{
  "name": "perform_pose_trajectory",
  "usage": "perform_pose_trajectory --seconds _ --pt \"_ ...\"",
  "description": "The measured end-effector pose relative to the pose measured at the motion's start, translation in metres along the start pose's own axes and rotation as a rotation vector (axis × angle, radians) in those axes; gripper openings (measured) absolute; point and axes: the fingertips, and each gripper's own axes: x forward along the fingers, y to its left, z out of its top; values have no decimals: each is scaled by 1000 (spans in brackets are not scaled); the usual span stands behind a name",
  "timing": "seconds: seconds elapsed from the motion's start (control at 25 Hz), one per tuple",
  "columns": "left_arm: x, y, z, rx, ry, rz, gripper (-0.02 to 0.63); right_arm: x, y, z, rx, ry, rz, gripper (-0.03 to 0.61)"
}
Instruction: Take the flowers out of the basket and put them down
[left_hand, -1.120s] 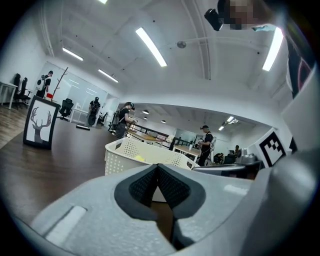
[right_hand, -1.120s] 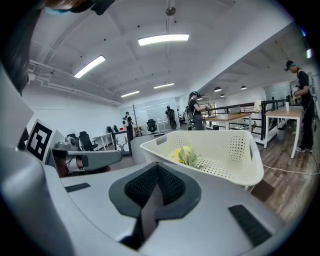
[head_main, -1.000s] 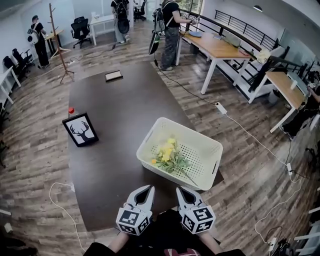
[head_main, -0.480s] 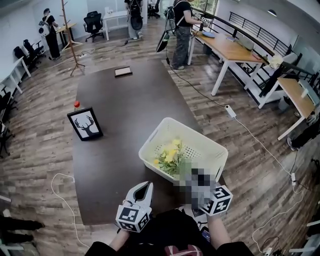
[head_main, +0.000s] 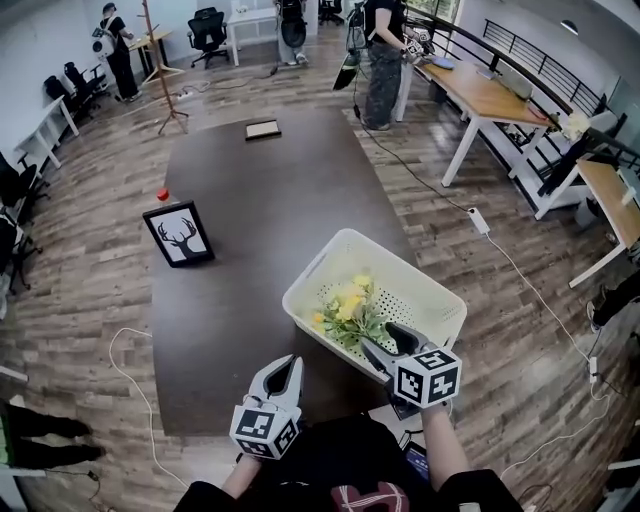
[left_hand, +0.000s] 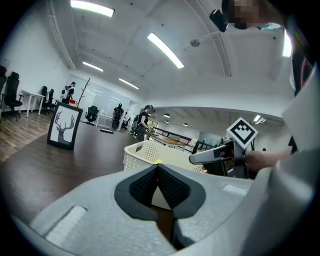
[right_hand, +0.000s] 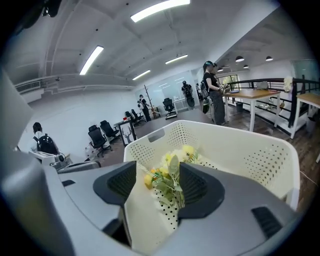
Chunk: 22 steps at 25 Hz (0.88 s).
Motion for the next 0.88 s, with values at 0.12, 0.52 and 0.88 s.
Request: perform_pose_trajectory --seconds 0.12,0.52,0.88 --pt "1 3 0 -5 0 23 8 9 -6 3 -11 16 1 279" --pt "4 11 -1 -16 -7 97 6 44 -20 -4 -106 175 62 293" --pt "4 15 0 -21 -17 153 8 63 -24 -24 -152 289 97 295"
